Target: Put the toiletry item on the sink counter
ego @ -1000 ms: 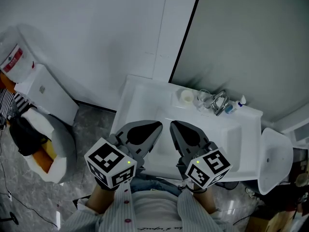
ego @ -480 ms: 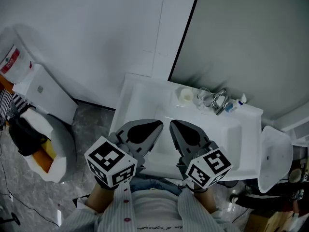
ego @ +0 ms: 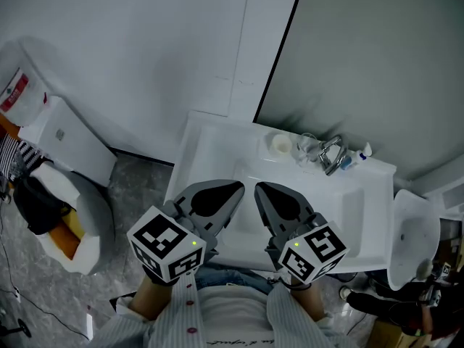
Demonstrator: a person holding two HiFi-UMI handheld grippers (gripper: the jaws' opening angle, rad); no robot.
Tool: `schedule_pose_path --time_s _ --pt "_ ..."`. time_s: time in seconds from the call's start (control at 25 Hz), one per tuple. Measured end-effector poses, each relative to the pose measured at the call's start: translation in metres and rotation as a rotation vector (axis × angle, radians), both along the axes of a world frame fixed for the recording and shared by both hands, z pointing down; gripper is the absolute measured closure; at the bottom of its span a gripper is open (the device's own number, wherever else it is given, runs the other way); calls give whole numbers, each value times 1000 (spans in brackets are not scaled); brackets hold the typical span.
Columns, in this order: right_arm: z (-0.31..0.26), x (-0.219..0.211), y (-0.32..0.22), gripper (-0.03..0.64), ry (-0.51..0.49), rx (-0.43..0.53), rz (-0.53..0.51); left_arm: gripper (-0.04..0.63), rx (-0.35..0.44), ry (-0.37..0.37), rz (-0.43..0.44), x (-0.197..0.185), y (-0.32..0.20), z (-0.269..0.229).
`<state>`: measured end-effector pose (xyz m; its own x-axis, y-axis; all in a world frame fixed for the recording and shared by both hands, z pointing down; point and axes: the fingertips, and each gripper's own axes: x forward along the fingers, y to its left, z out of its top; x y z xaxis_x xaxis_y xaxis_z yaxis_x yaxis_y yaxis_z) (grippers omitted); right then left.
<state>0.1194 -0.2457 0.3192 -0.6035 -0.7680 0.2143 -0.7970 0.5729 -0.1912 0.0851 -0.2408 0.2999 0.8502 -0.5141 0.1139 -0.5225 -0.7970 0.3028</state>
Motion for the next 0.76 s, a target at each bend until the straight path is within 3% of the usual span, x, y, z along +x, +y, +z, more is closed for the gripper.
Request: schedule_pose_path --time_s 0.44,0.76 --pt "5 0 -4 607 1 -14 5 578 -16 5 8 0 -4 4" --pt "4 -4 -4 607 1 -8 -4 578 -56 65 27 0 -4 1"
